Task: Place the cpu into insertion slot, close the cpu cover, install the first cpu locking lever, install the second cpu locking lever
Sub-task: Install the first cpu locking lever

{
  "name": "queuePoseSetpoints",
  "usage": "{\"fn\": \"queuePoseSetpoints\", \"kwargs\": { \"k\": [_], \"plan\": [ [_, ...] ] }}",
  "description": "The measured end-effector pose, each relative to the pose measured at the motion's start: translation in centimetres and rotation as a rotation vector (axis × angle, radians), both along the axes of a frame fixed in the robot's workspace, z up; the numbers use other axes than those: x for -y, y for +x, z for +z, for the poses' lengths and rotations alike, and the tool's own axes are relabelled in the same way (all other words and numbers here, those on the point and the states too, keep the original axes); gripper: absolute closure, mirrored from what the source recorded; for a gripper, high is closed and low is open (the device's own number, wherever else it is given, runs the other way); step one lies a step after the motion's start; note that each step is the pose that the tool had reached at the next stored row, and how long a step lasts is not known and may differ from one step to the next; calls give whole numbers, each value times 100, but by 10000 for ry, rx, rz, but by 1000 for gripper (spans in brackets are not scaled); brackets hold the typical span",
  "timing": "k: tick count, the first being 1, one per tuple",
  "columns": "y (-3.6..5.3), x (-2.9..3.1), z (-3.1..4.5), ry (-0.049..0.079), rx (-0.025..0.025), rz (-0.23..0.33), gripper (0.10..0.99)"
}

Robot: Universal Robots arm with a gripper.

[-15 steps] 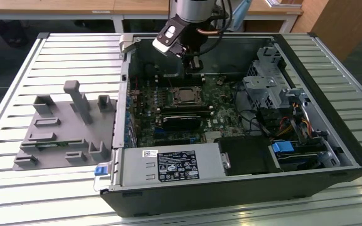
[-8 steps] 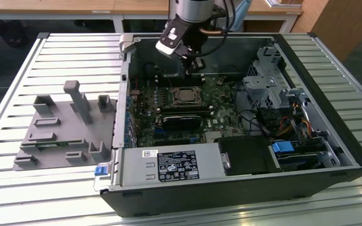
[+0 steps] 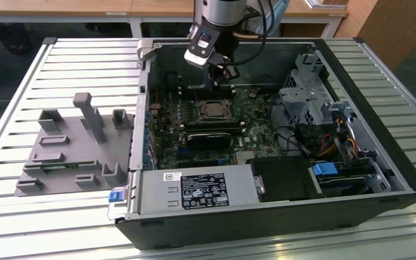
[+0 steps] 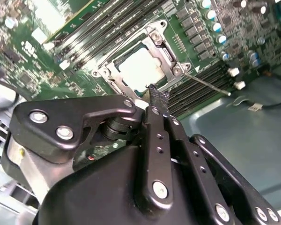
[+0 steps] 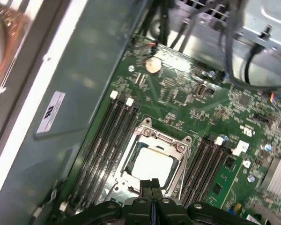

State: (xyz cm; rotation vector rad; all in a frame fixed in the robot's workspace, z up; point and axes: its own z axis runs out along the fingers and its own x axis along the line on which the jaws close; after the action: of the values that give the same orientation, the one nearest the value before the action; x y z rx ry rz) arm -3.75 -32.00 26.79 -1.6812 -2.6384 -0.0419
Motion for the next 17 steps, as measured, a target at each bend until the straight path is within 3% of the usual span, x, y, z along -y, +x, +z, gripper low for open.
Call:
{"fn": "queuePoseSetpoints", "kwargs": {
  "k": [17],
  "plan": [
    [-2,0,-3,0,0,2732,980]
  ]
}}
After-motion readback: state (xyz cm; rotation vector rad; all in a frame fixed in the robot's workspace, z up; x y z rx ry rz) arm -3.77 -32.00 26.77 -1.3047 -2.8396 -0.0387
